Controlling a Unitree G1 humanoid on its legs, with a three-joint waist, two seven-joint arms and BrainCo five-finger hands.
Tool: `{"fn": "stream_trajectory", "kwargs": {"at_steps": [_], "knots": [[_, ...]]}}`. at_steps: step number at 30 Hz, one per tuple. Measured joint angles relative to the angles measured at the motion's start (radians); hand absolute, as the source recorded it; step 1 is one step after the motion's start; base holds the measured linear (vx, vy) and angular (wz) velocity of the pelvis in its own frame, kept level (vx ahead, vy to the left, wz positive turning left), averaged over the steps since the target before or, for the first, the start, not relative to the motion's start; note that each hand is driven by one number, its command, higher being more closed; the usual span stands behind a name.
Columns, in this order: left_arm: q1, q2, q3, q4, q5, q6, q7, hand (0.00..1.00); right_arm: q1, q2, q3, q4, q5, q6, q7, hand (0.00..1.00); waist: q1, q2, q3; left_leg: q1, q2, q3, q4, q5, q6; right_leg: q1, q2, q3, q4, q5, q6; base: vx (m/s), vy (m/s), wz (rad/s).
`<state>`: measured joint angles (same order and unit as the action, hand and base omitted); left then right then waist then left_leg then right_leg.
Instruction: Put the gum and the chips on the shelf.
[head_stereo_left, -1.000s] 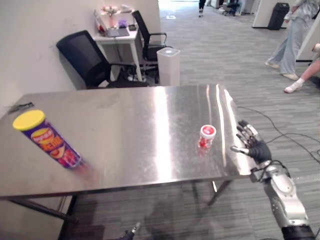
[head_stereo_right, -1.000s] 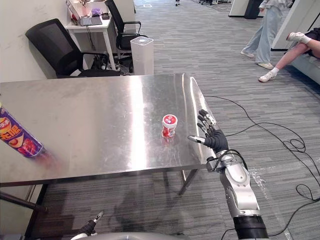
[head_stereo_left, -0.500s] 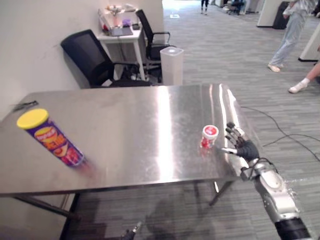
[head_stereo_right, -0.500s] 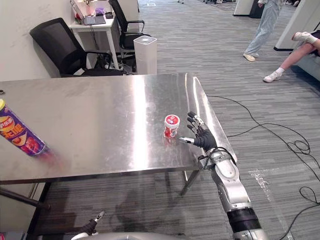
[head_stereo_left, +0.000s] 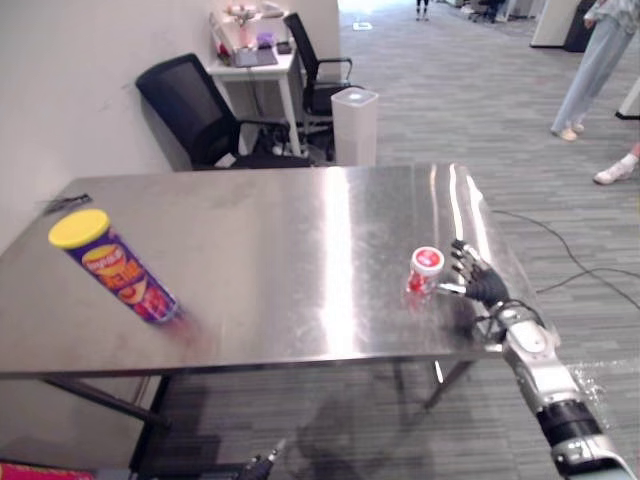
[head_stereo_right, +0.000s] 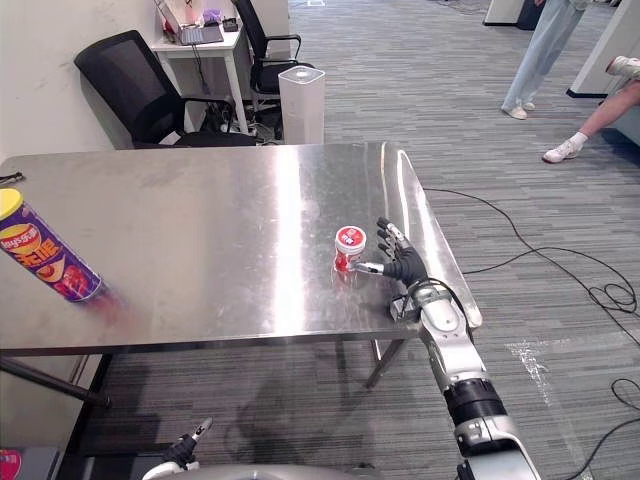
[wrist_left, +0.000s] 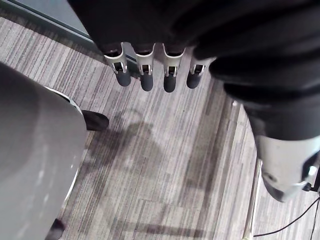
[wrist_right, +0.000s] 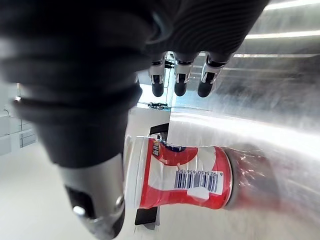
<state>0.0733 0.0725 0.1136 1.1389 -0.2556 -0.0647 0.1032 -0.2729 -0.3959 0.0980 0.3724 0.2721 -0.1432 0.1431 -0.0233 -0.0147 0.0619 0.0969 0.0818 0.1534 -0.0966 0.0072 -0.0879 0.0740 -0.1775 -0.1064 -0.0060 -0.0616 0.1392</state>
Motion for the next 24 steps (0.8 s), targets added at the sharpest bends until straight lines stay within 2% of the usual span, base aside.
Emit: {"fn": "stream_trajectory", "kwargs": {"at_steps": [9,21,22,24], "knots": [[0.000,0.000,-0.001,-0.007,0.000,0.000,-0.001,0.00,-0.063,-0.002,0.048,0.068,0.000,-0.001,0.019,0.00,0.000,-0.008,0.008,-0.003,0.000,0.000,0.000,0.000,0.000,0.004,0.000,-0.003,-0.010,0.004,-0.002,0.00,0.000,0.00],[0.000,0.000,0.000,-0.011,0.000,-0.001,-0.001,0.00,-0.089,-0.001,0.095,0.075,0.000,-0.004,0.019,0.00,0.000,-0.009,0.015,-0.002,0.000,-0.003,0.000,0.000,0.000,0.009,0.000,-0.007,-0.014,0.006,-0.002,0.00,0.000,0.00],[0.000,0.000,0.000,-0.015,0.000,-0.001,-0.001,0.00,-0.097,-0.001,0.105,0.075,0.000,-0.004,0.019,1.00,0.000,-0.009,0.023,0.001,0.000,-0.003,0.000,0.000,0.000,0.013,0.000,-0.008,-0.014,0.006,-0.002,0.00,0.000,0.00],[0.001,0.000,0.000,-0.025,0.000,-0.001,-0.001,0.00,-0.103,0.004,0.109,0.075,0.000,-0.007,0.019,1.00,0.002,-0.010,0.031,0.006,0.000,-0.005,0.000,0.000,0.000,0.019,0.000,-0.009,-0.016,0.006,-0.002,0.00,0.000,0.00]]}}
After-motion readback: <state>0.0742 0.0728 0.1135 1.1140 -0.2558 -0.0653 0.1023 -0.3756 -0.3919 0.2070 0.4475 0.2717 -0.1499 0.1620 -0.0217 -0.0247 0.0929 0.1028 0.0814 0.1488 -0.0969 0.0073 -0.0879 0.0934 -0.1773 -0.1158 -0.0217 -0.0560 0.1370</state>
